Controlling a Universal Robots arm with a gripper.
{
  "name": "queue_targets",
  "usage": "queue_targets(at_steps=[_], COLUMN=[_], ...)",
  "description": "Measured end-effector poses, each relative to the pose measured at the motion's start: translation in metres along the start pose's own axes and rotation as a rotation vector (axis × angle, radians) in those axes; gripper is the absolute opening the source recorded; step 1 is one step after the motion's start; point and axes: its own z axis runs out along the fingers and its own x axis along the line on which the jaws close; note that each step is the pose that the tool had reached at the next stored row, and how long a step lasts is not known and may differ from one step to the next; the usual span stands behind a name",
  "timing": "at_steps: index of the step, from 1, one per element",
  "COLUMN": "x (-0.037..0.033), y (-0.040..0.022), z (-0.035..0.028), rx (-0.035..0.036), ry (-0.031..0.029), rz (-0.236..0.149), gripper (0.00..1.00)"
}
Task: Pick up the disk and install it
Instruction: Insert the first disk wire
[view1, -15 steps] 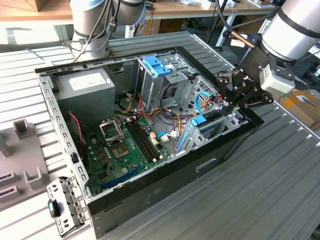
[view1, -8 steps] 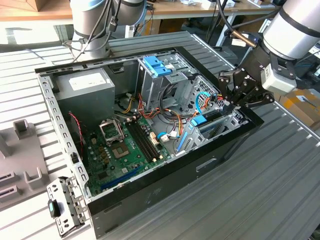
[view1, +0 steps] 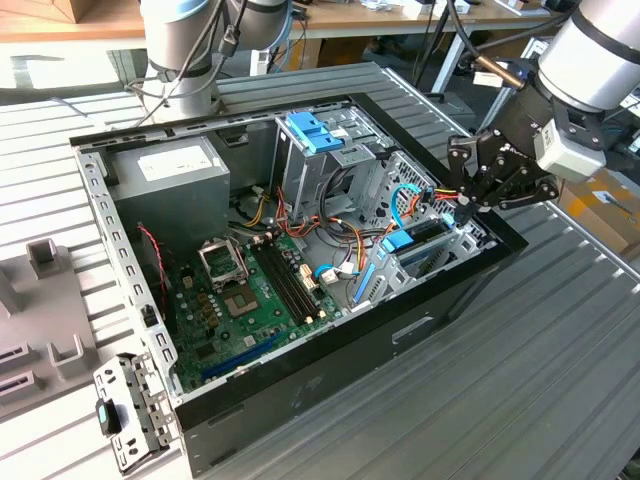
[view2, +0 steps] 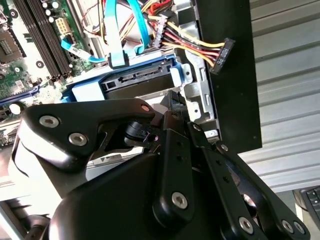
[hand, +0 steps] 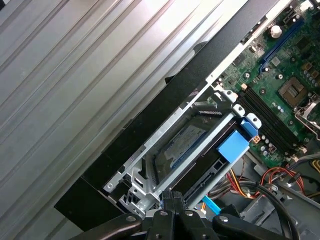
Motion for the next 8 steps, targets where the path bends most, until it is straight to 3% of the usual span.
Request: queue_targets(at_steps=[8], x=[0.0027], y=[-0.0073], z=[-0.0046], rx=[0.0000], ry=[0.0000], rz=[0.000], gripper=[0.11])
